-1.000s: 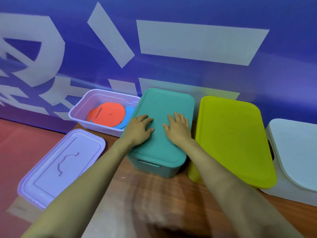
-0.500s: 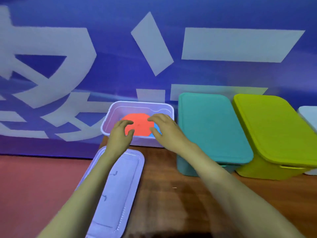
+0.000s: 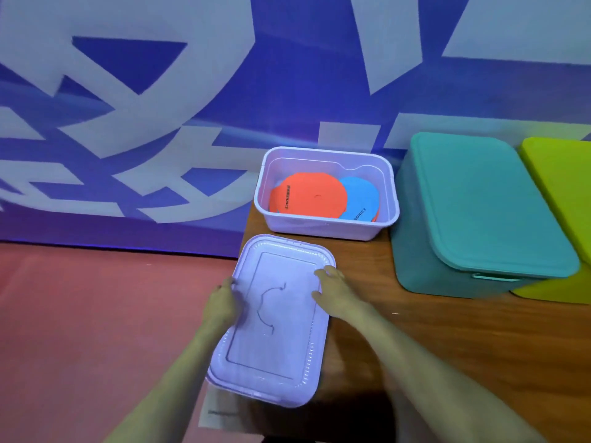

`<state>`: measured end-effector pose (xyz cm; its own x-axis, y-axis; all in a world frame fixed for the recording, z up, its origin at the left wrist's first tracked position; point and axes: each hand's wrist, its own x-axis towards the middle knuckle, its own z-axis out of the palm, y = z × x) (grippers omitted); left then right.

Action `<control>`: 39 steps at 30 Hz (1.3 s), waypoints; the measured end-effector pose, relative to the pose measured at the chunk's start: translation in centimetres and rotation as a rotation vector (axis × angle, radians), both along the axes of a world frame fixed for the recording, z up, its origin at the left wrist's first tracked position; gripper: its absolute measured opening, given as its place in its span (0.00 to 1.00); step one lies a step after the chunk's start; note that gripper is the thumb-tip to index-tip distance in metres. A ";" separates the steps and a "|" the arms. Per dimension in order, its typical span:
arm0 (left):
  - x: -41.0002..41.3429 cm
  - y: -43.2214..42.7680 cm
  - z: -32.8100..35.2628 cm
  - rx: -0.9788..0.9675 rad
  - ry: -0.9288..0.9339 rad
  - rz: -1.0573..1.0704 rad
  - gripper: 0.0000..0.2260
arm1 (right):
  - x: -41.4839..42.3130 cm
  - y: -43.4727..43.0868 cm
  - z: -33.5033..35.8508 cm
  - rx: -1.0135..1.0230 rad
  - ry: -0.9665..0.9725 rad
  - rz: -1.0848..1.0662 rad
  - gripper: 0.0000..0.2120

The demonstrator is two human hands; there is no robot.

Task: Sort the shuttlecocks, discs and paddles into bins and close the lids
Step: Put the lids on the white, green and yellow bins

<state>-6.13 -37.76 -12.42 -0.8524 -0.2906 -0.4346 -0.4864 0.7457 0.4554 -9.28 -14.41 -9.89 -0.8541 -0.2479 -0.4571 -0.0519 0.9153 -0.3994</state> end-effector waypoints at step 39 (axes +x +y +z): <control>3.8 5.8 19.0 0.515 0.716 0.064 0.11 | 0.5 -5.4 17.1 -0.956 0.242 -0.562 0.13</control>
